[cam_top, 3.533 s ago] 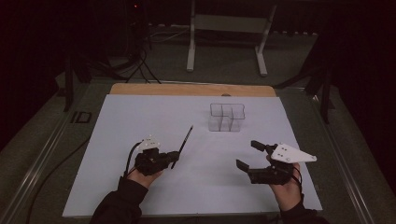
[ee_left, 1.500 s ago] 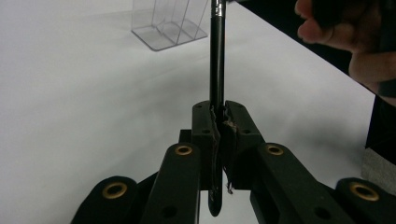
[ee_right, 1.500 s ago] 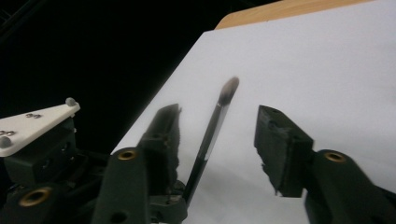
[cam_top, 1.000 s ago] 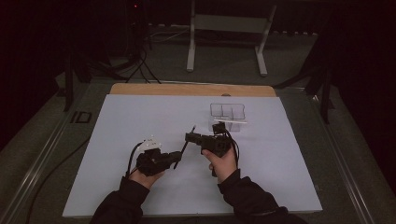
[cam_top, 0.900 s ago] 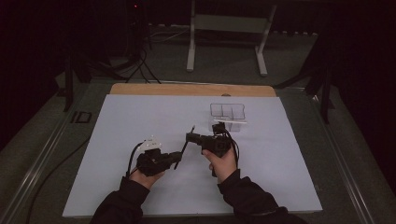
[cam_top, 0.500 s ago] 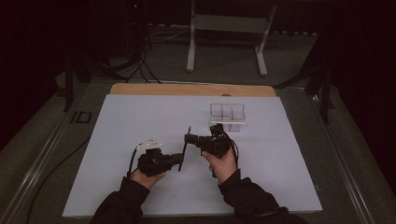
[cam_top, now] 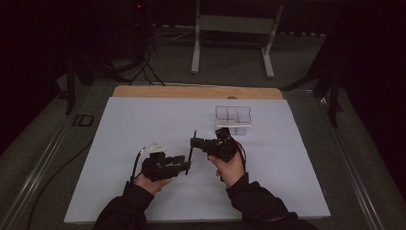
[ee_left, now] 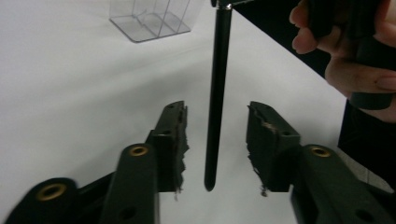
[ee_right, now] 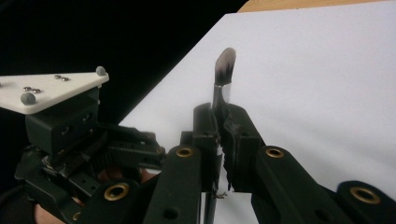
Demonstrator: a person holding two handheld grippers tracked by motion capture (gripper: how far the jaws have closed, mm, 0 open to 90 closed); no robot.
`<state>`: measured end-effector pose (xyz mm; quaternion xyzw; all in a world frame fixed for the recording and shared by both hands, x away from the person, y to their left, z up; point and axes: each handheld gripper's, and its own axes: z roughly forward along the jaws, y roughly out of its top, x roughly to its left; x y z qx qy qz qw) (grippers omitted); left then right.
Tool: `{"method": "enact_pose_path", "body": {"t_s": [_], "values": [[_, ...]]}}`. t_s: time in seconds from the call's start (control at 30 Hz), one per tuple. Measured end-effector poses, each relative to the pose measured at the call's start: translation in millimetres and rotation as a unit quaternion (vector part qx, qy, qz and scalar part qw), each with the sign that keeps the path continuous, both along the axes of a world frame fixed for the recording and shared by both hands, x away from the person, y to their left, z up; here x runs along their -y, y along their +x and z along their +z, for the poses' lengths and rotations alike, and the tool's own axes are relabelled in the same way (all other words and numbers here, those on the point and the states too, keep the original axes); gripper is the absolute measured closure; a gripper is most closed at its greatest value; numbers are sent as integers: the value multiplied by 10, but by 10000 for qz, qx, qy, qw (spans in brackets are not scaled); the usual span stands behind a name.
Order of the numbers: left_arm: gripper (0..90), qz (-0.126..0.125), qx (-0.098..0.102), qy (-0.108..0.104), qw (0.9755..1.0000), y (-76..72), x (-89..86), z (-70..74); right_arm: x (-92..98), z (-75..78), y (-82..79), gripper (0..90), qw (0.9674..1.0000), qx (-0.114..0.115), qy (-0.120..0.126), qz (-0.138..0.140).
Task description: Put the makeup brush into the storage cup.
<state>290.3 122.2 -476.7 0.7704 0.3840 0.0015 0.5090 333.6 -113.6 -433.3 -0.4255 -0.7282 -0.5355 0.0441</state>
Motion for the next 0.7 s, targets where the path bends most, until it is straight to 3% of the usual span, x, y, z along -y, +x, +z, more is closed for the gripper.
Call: {"method": "enact_pose_path", "body": {"t_s": [0.03,0.07,0.27,0.3,0.43,0.6,0.7], "values": [[542,176,77,298,9994,-5,13,-2,3,3,-2,841,10000,27,-27,0],[417,304,93,393,9987,-6,16,0,24,21,-11,841,9998,152,-120,19],[293,531,-46,455,9975,20,-11,5,84,51,-15,841,9992,319,-247,84],[221,542,-64,487,9973,20,-6,3,114,76,-19,841,9984,433,-344,87],[167,451,-39,547,9975,15,8,-5,165,122,-28,841,9973,590,-429,106],[148,249,-24,458,9986,6,16,-15,247,183,-41,841,9953,779,-571,60],[84,182,20,414,9990,0,7,-14,298,210,-53,841,9939,864,-678,26]]}}
